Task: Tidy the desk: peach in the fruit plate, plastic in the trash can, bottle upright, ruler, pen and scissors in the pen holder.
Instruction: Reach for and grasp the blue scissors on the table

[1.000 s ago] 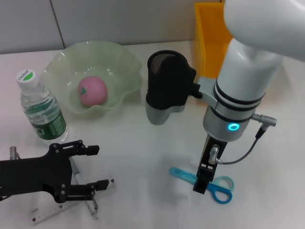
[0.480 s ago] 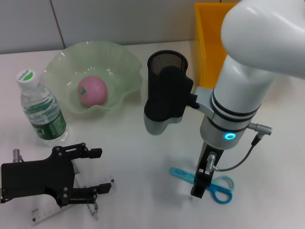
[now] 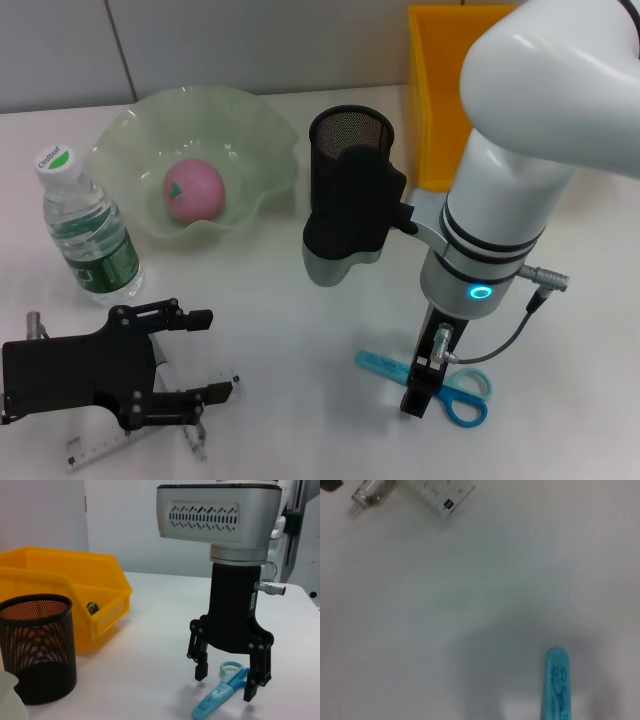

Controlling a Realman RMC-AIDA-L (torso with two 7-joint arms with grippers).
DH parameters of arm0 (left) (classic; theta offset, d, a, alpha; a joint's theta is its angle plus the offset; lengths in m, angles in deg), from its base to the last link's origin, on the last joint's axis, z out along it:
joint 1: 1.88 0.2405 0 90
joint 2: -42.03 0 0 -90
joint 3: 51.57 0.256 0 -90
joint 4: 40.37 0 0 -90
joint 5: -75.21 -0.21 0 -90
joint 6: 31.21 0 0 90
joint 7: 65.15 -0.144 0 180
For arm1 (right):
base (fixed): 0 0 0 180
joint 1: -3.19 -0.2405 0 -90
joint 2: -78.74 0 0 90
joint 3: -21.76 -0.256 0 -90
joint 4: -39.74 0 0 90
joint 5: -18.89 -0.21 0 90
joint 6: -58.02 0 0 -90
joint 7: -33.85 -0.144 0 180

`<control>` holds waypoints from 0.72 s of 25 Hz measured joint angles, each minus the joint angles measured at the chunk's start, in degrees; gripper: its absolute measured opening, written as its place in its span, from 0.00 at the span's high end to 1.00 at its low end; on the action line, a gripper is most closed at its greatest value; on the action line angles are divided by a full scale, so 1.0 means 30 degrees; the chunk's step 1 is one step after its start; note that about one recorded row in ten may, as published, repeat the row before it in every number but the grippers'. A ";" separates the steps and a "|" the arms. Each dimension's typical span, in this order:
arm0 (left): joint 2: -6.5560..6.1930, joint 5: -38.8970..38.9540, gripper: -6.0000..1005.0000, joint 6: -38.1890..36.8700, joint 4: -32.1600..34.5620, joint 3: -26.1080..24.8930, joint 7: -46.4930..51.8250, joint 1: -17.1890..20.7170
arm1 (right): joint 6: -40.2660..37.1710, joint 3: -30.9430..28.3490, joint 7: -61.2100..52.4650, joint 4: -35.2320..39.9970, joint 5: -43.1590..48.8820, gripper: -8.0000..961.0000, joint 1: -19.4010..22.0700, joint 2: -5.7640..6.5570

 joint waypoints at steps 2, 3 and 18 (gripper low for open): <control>0.0000 0.0000 0.19 0.0028 0.0000 0.0043 -0.0043 0.0017 | 0.0093 0.0002 -0.0004 -0.0137 0.0000 0.21 0.0001 0.0000; 0.0000 0.0000 0.19 0.0038 0.0000 0.0077 -0.0068 0.0028 | 0.0141 0.0001 -0.0006 -0.0180 -0.0001 0.21 0.0001 0.0001; 0.0001 0.0001 0.19 0.0102 0.0001 0.0133 -0.0076 0.0088 | 0.0130 0.0231 -0.0030 -0.0245 -0.0015 0.26 -0.0161 0.0001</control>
